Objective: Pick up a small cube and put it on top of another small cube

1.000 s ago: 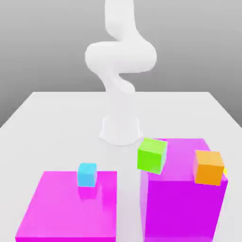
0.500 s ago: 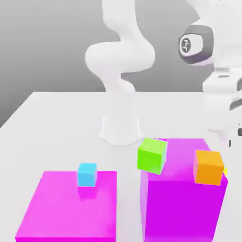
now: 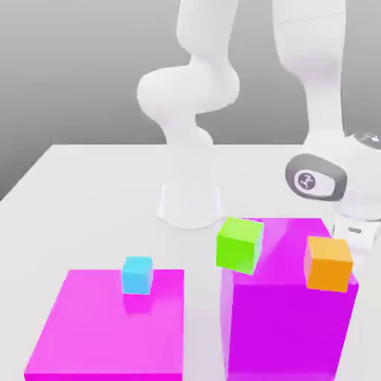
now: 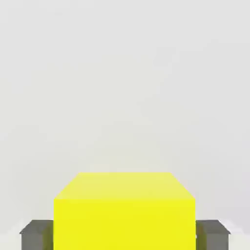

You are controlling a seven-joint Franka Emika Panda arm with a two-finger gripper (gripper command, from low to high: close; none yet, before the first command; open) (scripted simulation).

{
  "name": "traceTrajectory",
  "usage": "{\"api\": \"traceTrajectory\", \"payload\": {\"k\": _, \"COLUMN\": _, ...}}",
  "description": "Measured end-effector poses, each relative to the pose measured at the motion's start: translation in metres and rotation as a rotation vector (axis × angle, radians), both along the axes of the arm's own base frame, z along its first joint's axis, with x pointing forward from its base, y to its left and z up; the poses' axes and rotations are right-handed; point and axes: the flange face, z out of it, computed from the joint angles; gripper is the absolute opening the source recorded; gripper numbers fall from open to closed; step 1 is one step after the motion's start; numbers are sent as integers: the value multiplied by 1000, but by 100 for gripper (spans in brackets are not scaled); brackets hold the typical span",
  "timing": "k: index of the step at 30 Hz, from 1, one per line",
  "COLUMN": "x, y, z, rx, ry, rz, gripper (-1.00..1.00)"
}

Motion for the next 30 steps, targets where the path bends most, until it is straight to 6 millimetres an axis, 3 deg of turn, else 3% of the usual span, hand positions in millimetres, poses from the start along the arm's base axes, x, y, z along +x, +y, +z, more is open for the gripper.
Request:
{"api": "traceTrajectory", "payload": {"k": 3, "x": 0, "y": 0, "z": 0, "rx": 0, "ry": -1, "rz": 0, "gripper": -100}}
{"api": "traceTrajectory", "payload": {"k": 9, "x": 2, "y": 1, "z": 57, "rx": 4, "ry": -3, "rz": -5, "gripper": -100}}
{"api": "traceTrajectory", "payload": {"k": 12, "x": 41, "y": 5, "z": 95, "rx": 43, "ry": -19, "rz": -114, "gripper": -100}}
{"api": "traceTrajectory", "payload": {"k": 17, "x": 120, "y": -21, "z": 163, "rx": 61, "ry": -17, "rz": -376, "gripper": -100}}
{"api": "traceTrajectory", "payload": {"k": 22, "x": 180, "y": -61, "z": 242, "rx": 82, "ry": -8, "rz": -616, "gripper": -100}}
{"api": "traceTrajectory", "payload": {"k": 27, "x": 218, "y": -119, "z": 323, "rx": 88, "ry": 3, "rz": -851, "gripper": -100}}
{"api": "traceTrajectory", "payload": {"k": 28, "x": 220, "y": -129, "z": 326, "rx": 54, "ry": 4, "rz": -886, "gripper": -100}}
{"api": "traceTrajectory", "payload": {"k": 30, "x": 220, "y": -135, "z": 308, "rx": 16, "ry": 4, "rz": -907, "gripper": -100}}
